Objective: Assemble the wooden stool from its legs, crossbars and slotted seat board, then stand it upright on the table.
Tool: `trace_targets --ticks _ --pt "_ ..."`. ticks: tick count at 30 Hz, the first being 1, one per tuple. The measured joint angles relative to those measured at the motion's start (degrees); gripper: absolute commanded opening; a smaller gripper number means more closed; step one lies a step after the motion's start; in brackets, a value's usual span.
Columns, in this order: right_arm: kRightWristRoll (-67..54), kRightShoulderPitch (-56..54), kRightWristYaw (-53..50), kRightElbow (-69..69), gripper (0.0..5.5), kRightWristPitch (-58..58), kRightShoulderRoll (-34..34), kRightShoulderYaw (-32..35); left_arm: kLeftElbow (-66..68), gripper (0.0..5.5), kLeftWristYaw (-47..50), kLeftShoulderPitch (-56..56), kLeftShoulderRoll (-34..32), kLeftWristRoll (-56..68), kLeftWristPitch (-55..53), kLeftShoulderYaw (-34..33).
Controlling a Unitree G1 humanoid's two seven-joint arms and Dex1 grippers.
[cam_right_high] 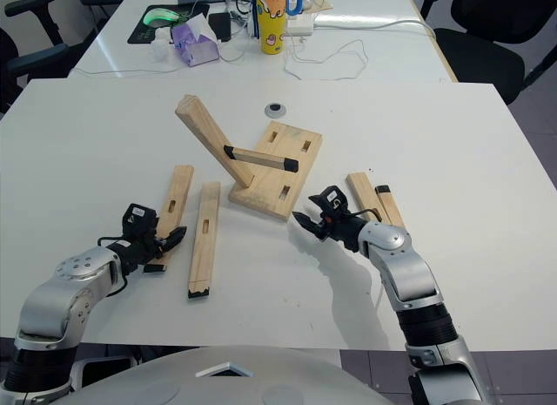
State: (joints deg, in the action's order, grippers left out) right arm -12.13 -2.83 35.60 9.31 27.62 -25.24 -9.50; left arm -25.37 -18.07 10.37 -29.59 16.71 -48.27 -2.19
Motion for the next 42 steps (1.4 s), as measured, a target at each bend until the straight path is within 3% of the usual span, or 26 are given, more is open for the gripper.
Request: trace_targets --ticks 4,9,18,22,26,32,42 --pt "-0.2 -0.6 0.0 -0.5 2.89 0.0 0.2 0.5 0.3 2.06 0.2 -1.1 0.2 -0.7 0.1 0.5" --pt "-3.7 -5.5 -1.7 -2.7 2.89 0.8 2.1 6.6 1.3 2.06 1.7 -3.8 2.4 -1.7 2.2 0.4" --pt "-8.7 -25.5 -17.6 -18.7 2.89 -1.5 4.3 25.5 4.0 2.06 6.7 -13.5 6.1 -5.8 17.7 -4.8" --pt "-22.2 -35.5 -19.8 -16.6 2.89 8.3 6.9 31.4 3.4 2.06 6.5 -20.2 6.5 -6.0 25.4 -6.2" --pt "-39.1 -40.3 -23.7 -12.6 2.89 20.6 12.7 33.0 2.5 2.06 4.7 -23.7 6.5 -5.5 27.2 -5.8" --pt "-62.2 -45.9 -37.8 -7.1 2.89 34.6 21.9 31.8 0.8 2.06 -0.6 -30.5 6.2 -5.4 29.4 -1.4" --pt "-68.4 -46.4 -43.4 -7.9 2.89 35.2 22.5 29.1 1.1 2.06 -5.4 -31.9 6.3 -5.0 30.7 2.3"
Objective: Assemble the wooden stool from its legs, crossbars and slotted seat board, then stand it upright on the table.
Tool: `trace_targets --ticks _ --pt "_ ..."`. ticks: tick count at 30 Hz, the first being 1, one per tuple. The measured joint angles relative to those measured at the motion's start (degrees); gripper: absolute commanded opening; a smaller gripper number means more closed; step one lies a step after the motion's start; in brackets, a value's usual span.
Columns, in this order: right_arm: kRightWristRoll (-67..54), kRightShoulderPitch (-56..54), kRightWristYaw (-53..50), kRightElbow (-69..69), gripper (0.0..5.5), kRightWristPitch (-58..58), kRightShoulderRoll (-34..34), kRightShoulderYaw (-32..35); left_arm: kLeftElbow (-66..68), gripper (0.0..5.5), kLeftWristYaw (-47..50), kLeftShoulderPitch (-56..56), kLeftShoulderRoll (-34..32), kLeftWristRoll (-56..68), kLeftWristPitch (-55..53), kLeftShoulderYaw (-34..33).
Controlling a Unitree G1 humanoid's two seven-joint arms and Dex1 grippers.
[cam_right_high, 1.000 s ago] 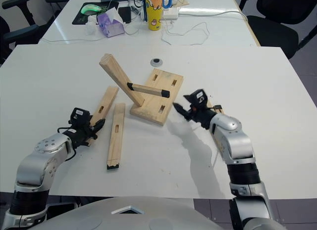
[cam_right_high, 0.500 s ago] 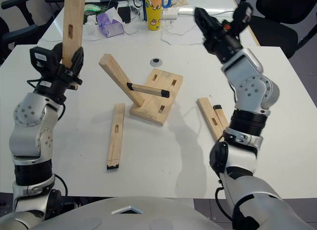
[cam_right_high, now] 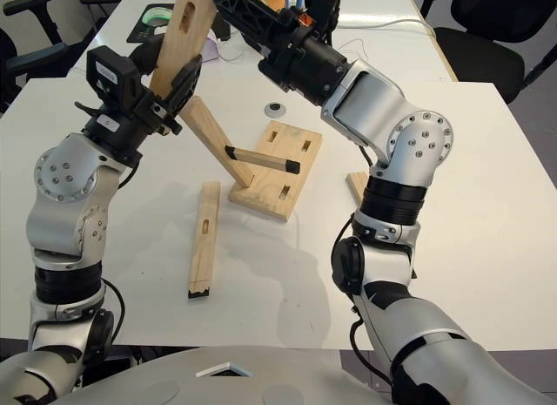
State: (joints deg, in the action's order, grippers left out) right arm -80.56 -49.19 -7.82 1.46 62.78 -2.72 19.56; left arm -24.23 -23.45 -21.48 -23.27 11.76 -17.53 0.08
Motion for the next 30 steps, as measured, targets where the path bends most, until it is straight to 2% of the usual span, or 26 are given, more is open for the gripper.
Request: trace_targets --ticks 9,20,30 --pt "-0.1 -2.7 0.1 -2.8 2.89 -4.6 -1.3 -0.3 0.2 2.06 -1.8 0.3 -0.5 -1.8 1.4 1.5" --pt "2.7 -3.7 2.0 -6.1 1.34 -7.4 -3.6 -0.4 1.5 2.06 -3.2 1.8 -2.2 -5.0 3.3 2.4" --pt "3.6 -3.7 3.6 -6.3 1.22 -7.4 -3.9 -0.8 2.5 2.06 -3.5 1.7 -2.1 -4.4 3.6 2.4"
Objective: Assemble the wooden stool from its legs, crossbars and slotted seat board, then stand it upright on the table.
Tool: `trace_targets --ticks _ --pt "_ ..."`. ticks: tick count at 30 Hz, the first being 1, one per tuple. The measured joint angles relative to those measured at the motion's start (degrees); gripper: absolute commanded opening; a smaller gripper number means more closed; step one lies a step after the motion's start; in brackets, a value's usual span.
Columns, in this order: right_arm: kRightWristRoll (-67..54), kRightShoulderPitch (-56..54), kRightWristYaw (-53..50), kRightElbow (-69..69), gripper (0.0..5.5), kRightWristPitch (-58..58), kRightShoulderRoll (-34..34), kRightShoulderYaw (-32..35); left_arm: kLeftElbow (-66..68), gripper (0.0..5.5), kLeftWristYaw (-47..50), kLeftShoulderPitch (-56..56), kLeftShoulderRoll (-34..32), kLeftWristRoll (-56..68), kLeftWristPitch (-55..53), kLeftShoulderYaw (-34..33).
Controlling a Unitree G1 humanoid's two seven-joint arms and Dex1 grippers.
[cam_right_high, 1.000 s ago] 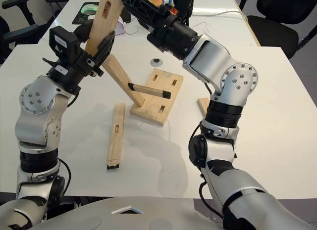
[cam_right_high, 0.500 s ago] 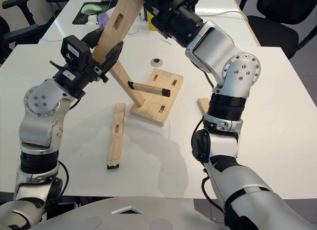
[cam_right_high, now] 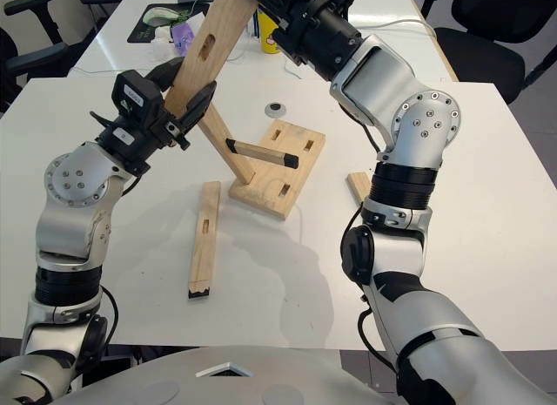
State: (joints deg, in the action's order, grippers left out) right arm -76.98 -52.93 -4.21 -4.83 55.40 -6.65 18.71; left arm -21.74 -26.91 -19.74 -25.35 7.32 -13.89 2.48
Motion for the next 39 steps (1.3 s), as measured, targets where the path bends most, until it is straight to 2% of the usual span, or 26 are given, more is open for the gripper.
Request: trace_targets --ticks 2,3,9,14,17,21,23,26,30,39 --pt "0.0 0.0 0.0 0.0 1.19 0.0 0.0 0.0 0.0 2.06 -0.1 0.0 0.2 0.8 -0.3 -0.1" --pt "0.0 0.0 0.0 0.0 1.18 0.0 0.0 0.0 0.0 2.42 -0.2 0.1 0.2 1.3 -0.5 -0.2" --pt "-0.1 -0.1 0.0 0.2 1.05 0.0 -0.2 0.0 -0.3 3.31 -1.8 2.2 0.1 2.3 -2.0 0.1" --pt "0.0 -0.3 0.0 0.2 1.05 -0.6 -0.2 0.1 -1.1 3.47 -0.6 2.2 0.9 3.3 -2.1 -1.5" --pt "0.0 -1.2 -0.1 -0.3 1.05 -2.0 -0.3 0.9 -2.3 3.47 1.7 3.1 2.9 7.2 -3.6 -5.8" --pt "-0.2 -3.0 -1.4 -3.5 1.04 -6.1 -1.6 5.5 -5.3 3.47 7.0 6.4 6.1 16.9 -8.2 -16.2" --pt "0.0 -3.7 -2.2 -5.9 1.04 -9.5 -2.5 8.2 -5.3 3.47 8.1 9.1 6.7 17.9 -9.1 -17.8" --pt "2.4 -6.0 -3.7 -10.1 1.04 -15.0 -4.4 11.3 -3.0 3.47 9.0 13.5 7.1 16.4 -9.4 -16.6" --pt "8.2 -7.3 -6.0 -15.7 1.04 -20.4 -6.1 12.2 0.1 3.47 10.0 16.9 8.5 13.6 -9.2 -13.2" --pt "27.3 -3.3 -7.1 -20.7 1.04 -29.0 -8.4 9.1 -6.3 3.47 9.8 17.2 10.6 16.5 -15.0 -7.0"
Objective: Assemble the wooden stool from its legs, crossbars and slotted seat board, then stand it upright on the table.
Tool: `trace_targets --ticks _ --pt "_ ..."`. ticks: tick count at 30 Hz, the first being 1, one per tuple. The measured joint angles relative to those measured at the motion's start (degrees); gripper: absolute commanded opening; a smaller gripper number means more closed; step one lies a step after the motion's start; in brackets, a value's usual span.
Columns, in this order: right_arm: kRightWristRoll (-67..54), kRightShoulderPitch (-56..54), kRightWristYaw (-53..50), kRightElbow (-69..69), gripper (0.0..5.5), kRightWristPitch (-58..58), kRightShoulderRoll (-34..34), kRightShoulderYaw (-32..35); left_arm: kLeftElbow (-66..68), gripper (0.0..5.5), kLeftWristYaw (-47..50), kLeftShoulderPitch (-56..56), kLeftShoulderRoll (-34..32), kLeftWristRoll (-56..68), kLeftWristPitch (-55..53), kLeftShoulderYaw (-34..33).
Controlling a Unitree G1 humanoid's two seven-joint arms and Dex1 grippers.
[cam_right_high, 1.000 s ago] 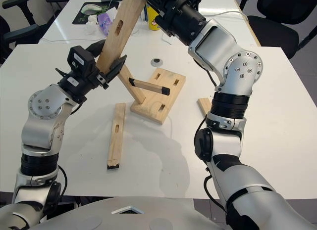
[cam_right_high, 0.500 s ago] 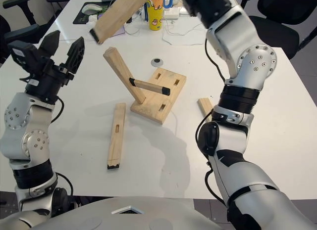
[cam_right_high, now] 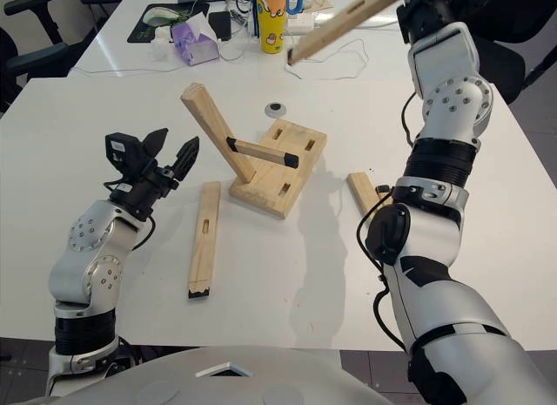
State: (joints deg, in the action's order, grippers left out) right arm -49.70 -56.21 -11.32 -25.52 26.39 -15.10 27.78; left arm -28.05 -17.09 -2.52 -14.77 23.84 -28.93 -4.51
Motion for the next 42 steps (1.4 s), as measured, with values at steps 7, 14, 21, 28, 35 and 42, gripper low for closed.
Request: trace_targets --ticks 7,14,21,28,35,42 --pt "3.3 1.3 0.5 0.6 1.04 -0.3 0.8 0.0 -0.8 3.47 0.4 -0.8 0.2 3.0 -4.3 0.1" --pt "4.4 1.7 1.5 0.7 1.04 -0.3 2.0 0.2 4.8 3.47 3.2 -6.8 6.1 3.7 -4.1 1.9" --pt "5.5 3.1 1.6 1.5 1.04 -0.1 3.2 0.2 6.5 3.19 7.5 -10.6 9.8 2.6 -1.9 1.7" --pt "5.7 3.8 1.4 3.5 1.04 0.0 4.0 0.5 7.5 2.07 9.3 -13.2 10.7 2.3 -1.7 1.7" --pt "6.1 4.1 1.4 4.5 1.04 0.2 4.5 0.8 9.5 1.08 11.1 -13.8 10.8 0.1 -1.7 1.7" --pt "6.5 4.7 1.4 4.8 1.04 0.5 4.9 0.8 15.4 1.06 15.6 -18.0 14.4 -3.4 0.9 1.3"
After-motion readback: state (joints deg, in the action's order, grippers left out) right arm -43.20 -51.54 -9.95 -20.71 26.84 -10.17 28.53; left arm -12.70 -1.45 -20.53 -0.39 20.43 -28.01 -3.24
